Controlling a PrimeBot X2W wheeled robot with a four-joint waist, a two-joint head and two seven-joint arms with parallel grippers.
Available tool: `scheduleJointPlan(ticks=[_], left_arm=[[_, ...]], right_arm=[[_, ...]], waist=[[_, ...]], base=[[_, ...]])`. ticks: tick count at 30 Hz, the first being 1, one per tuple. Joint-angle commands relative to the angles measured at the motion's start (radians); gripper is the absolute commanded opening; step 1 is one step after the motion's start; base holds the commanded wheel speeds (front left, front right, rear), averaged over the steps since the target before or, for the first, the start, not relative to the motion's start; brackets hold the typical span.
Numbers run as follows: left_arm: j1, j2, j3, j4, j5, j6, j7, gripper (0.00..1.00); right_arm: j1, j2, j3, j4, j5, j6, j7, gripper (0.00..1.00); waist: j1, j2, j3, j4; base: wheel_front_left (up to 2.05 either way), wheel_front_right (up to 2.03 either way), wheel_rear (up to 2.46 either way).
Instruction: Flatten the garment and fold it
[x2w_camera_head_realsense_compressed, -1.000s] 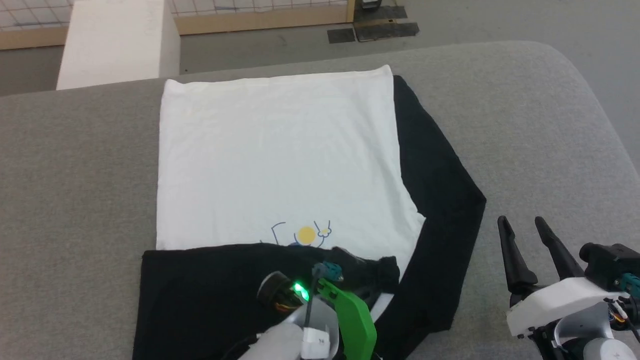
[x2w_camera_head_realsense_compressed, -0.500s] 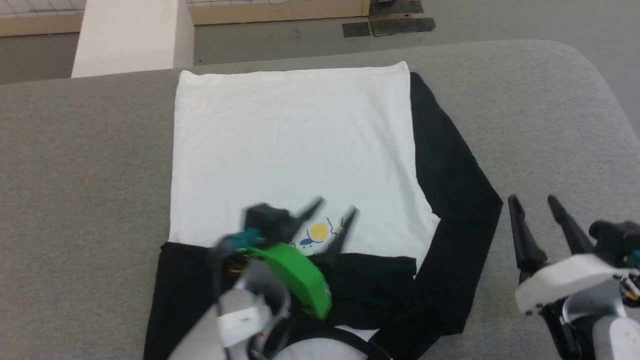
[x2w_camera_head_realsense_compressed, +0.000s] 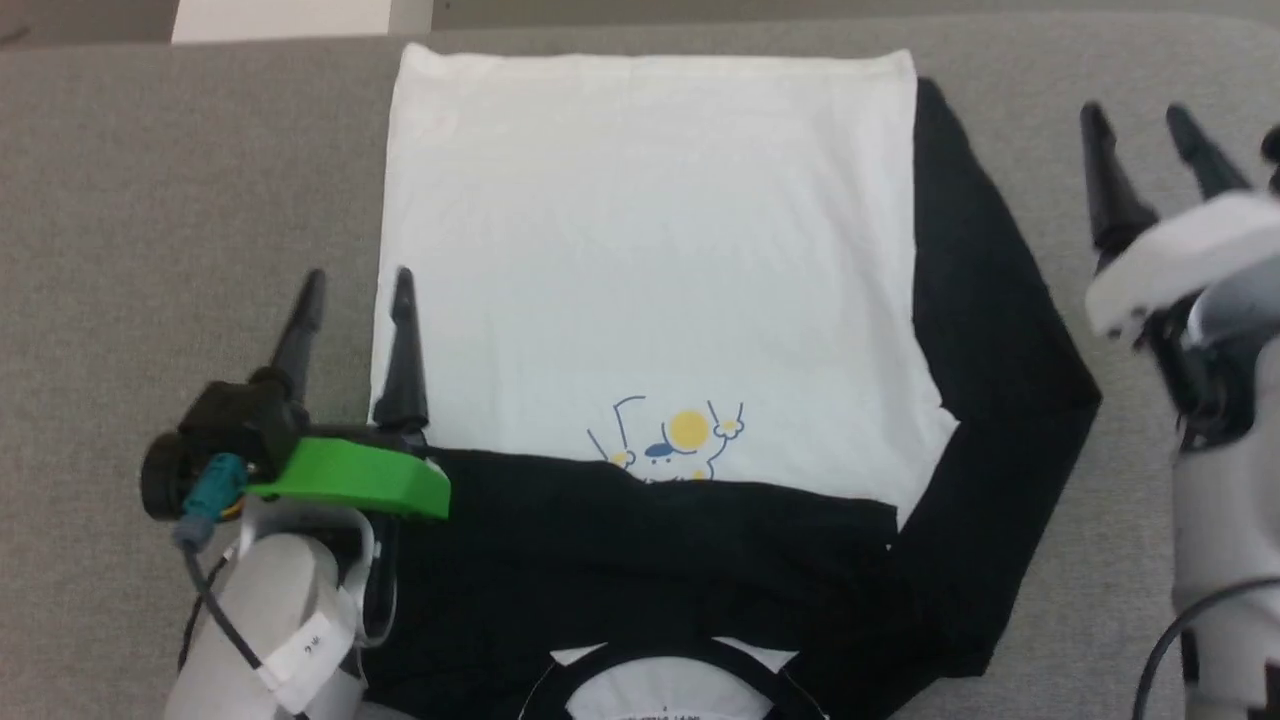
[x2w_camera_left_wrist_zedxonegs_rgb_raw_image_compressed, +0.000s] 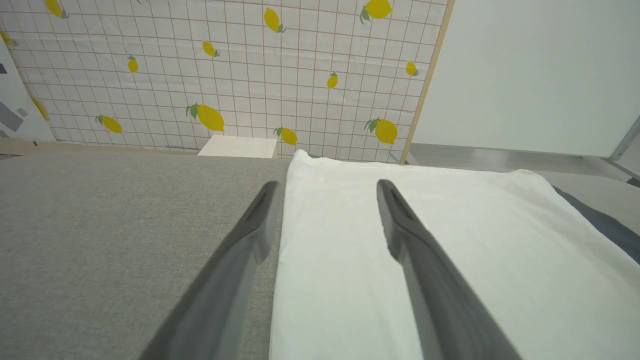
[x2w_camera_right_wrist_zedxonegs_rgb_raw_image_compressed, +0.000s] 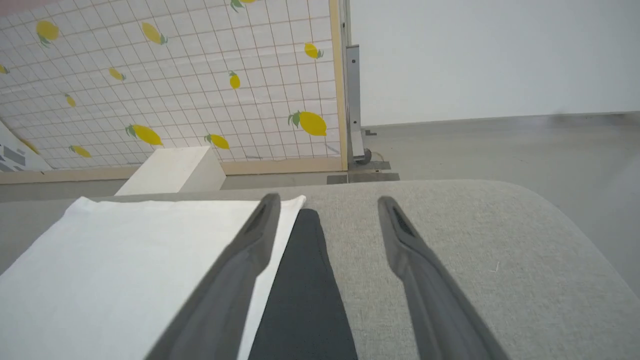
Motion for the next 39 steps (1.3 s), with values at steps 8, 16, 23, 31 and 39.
scheduleJointPlan(ticks=[8,16,23,31,39], left_arm=[[-0.034,-0.116,0.131,-0.087,0.111,-0.054,-0.007,1.00],[-0.051,-0.171,0.202,-0.082,0.161,-0.126,-0.007,1.00],[-0.054,-0.190,0.228,-0.060,0.186,-0.168,-0.007,1.00],[-0.045,-0.198,0.240,-0.032,0.195,-0.192,-0.007,1.00],[0.004,-0.200,0.267,-0.006,0.207,-0.198,-0.007,1.00]], right_arm=[[-0.271,-0.070,-0.075,0.238,-0.023,-0.001,0.156,1.00],[-0.367,-0.110,-0.028,0.342,-0.021,-0.001,0.316,1.00],[-0.375,-0.138,0.026,0.384,-0.053,-0.001,0.471,0.58],[-0.326,-0.162,0.006,0.333,-0.057,-0.001,0.514,0.00],[-0.203,-0.189,-0.107,0.243,-0.055,-0.001,0.304,0.00]], waist=[[0.0000,0.0103,0.224,0.127],[0.0000,0.0103,0.279,0.157],[0.0000,0.0103,0.285,0.157],[0.0000,0.0103,0.249,0.141],[0.0000,0.0103,0.130,0.103]], base=[[0.00,0.00,0.00],[0.00,0.00,0.00],[0.00,0.00,0.00],[0.00,0.00,0.00],[0.00,0.00,0.00]])
